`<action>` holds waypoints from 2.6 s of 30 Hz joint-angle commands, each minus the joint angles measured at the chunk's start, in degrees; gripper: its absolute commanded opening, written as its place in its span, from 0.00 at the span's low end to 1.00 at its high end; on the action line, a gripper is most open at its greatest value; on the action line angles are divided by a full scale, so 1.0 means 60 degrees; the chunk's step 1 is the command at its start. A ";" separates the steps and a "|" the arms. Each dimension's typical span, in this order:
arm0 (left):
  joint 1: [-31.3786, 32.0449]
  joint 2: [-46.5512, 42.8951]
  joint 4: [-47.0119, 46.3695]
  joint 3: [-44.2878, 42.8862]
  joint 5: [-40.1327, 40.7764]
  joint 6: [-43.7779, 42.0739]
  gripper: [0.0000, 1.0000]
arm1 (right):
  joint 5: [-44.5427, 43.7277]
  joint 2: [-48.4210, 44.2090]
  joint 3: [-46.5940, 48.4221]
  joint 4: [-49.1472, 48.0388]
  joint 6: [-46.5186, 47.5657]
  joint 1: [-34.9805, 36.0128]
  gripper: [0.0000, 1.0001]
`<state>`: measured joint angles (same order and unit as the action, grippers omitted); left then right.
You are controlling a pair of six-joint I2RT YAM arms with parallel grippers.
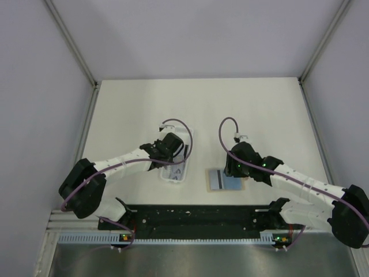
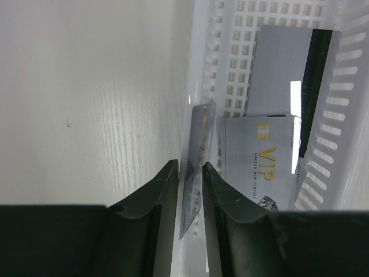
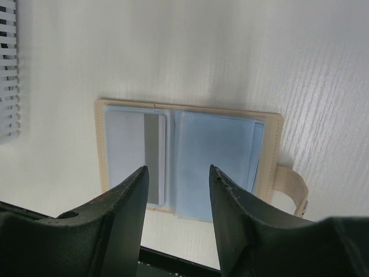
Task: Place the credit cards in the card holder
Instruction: Pick up the credit card from the storage box.
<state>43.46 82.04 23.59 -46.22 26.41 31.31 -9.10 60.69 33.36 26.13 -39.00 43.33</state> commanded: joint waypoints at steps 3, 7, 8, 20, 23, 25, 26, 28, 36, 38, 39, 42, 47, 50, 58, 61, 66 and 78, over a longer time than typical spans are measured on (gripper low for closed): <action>-0.0051 -0.0006 -0.0227 0.0042 0.0139 -0.0091 0.26 | 0.0038 0.0081 0.0006 -0.0239 0.0129 0.0073 0.47; -0.0051 -0.0050 -0.0183 0.0027 0.0182 -0.0121 0.24 | 0.0067 0.0110 0.0006 -0.0253 0.0114 0.0073 0.47; -0.0051 -0.0065 -0.0168 0.0012 0.0212 -0.0106 0.23 | 0.0082 0.0110 0.0020 -0.0268 0.0128 0.0073 0.46; -0.0051 -0.0094 0.0066 -0.0046 0.0490 -0.0135 0.26 | 0.0184 0.0227 0.0006 -0.0312 0.0114 0.0073 0.46; -0.0051 -0.0109 0.0125 -0.0075 0.0563 -0.0150 0.29 | 0.0199 0.0242 0.0006 -0.0341 0.0129 0.0073 0.47; -0.0051 -0.0167 0.0183 -0.0090 0.0607 -0.0150 0.29 | 0.0199 0.0257 0.0006 -0.0327 0.0143 0.0073 0.47; -0.0051 -0.0182 0.0198 -0.0105 0.0636 -0.0150 0.29 | 0.0213 0.0271 0.0006 -0.0327 0.0143 0.0073 0.47; -0.0051 -0.0226 0.0228 -0.0119 0.0680 -0.0150 0.30 | 0.0214 0.0286 0.0006 -0.0341 0.0129 0.0073 0.47; -0.0051 -0.0314 0.0374 -0.0222 0.0725 -0.0209 0.28 | 0.0258 0.0345 0.0006 -0.0400 0.0129 0.0073 0.47; -0.0051 -0.0343 0.0418 -0.0251 0.0739 -0.0223 0.27 | 0.0272 0.0345 0.0006 -0.0400 0.0143 0.0073 0.47; -0.0051 -0.0372 0.0433 -0.0280 0.0754 -0.0223 0.27 | 0.0287 0.0330 0.0006 -0.0385 0.0143 0.0073 0.47; -0.0051 -0.0431 0.0477 -0.0295 0.0783 -0.0238 0.27 | 0.0287 0.0345 0.0020 -0.0385 0.0143 0.0073 0.46; -0.0051 -0.0548 0.0535 -0.0310 0.0798 -0.0223 0.27 | 0.0316 0.0388 0.0035 -0.0415 0.0143 0.0073 0.47; -0.0037 -0.0563 0.0550 -0.0310 0.0798 -0.0223 0.27 | 0.0331 0.0433 0.0050 -0.0415 0.0158 0.0073 0.47; -0.0037 -0.0621 0.0550 -0.0295 0.0798 -0.0252 0.17 | 0.0389 0.0477 0.0079 -0.0444 0.0172 0.0073 0.46; -0.0051 -0.0636 0.0550 -0.0310 0.0783 -0.0253 0.12 | 0.0389 0.0506 0.0079 -0.0444 0.0158 0.0073 0.47; -0.0051 -0.0680 0.0565 -0.0295 0.0783 -0.0253 0.01 | 0.0389 0.0491 0.0050 -0.0458 0.0143 0.0073 0.46; -0.0037 -0.1805 0.1091 -0.0690 0.0243 -0.0267 0.00 | 0.0228 -0.0093 0.0006 -0.0444 0.0158 0.0073 0.46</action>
<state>43.46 77.03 28.60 -46.61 29.39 30.00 -6.57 63.31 33.36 24.95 -38.59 43.33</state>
